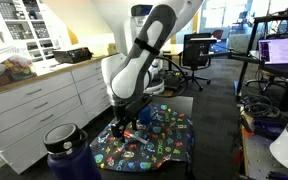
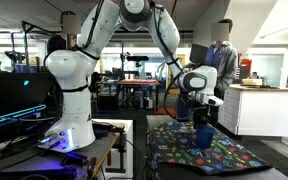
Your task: Put the marker in the blue cup
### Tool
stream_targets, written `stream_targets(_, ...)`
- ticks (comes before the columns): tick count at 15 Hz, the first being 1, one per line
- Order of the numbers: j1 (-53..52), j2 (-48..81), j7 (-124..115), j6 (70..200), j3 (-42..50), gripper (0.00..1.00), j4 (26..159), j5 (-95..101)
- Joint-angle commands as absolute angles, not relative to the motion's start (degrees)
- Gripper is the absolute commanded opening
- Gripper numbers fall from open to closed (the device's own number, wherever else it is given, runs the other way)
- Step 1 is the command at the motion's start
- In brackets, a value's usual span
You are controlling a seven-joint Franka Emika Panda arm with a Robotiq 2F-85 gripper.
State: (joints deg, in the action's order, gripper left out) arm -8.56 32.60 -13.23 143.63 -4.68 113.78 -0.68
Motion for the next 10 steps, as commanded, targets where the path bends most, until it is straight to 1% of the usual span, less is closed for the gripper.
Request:
stream_targets(1, -9.22, 33.17, -12.92, 142.31, -3.65, 0.61, 112.27, -0.79)
stream_targets(10, -9.38, 33.46, -13.33, 141.52, -3.52, 0.03, 110.59, -0.97)
